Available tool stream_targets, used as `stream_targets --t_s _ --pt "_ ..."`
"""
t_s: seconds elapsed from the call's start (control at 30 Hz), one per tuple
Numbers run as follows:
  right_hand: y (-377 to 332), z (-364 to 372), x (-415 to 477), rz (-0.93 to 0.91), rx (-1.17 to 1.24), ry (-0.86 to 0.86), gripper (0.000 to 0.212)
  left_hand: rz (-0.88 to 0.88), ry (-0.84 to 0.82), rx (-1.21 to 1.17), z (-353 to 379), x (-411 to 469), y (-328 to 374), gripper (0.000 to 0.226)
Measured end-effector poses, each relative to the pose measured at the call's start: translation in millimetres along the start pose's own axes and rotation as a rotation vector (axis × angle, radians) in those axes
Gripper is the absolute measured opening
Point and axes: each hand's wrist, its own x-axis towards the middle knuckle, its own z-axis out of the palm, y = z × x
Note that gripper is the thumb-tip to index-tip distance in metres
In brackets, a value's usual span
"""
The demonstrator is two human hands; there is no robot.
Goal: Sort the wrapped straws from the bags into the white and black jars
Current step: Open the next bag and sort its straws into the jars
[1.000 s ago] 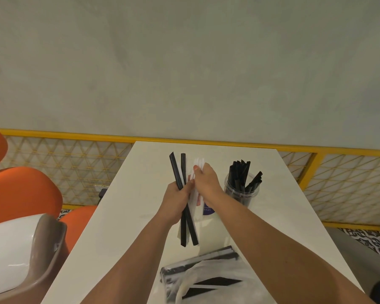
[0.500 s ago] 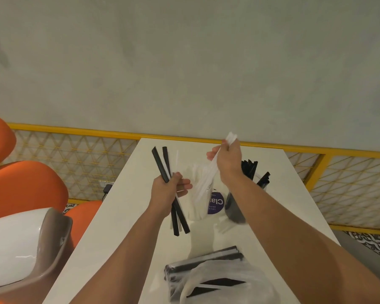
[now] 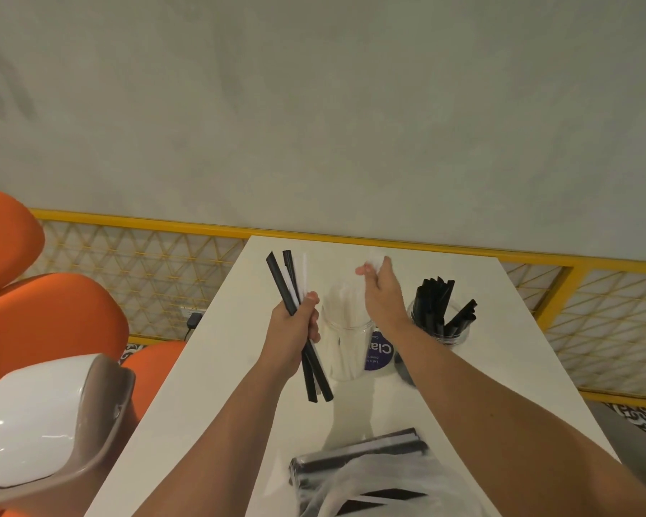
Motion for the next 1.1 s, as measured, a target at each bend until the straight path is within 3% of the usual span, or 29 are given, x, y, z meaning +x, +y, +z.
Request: stream_targets --t_s 0.1,0.17,0.27,0.37,0.47,0.57,0.67,0.73,0.87,1.1 --pt "18.1 4.9 4.9 0.021 -0.379 -0.129 0.041 -0.001 -0.041 -0.007 1.6 0.5 0.7 0.022" --pt "22.7 6.3 6.8 0.031 -0.506 -0.202 0.043 0.004 -0.076 -0.009 3.1 0.4 2.1 0.021" --pt "17.2 3.7 7.2 0.007 -0.469 -0.201 0.049 0.01 -0.129 -0.027 5.8 -0.6 4.1 0.019" --pt "-3.7 0.4 4.1 -0.117 -0.408 -0.09 0.051 0.013 -0.145 -0.019 9.3 -2.1 5.0 0.02" --pt "-34.8 -4.3 -4.3 -0.255 -0.226 0.007 0.03 0.012 -0.126 0.002 15.2 -4.1 6.0 0.022" --pt "-61.7 -3.0 -21.8 -0.325 -0.118 -0.111 0.012 0.036 -0.056 0.011 21.9 -5.1 7.0 0.025" --pt "-71.3 3.3 -33.5 -0.25 -0.323 -0.226 0.029 0.094 0.009 0.177 31.0 -6.4 7.1 0.025" --pt "-73.2 2.5 -35.8 -0.218 -0.443 -0.2 0.028 0.121 0.03 0.257 37.1 -8.9 6.8 0.021" --pt "-77.2 -5.1 -37.2 -0.192 -0.547 -0.18 0.024 0.133 0.041 0.325 45.0 -13.3 4.0 0.009" --pt "-79.0 -11.4 -34.8 -0.144 -0.68 -0.19 0.032 0.175 0.04 0.441 55.2 -15.7 2.8 0.009"
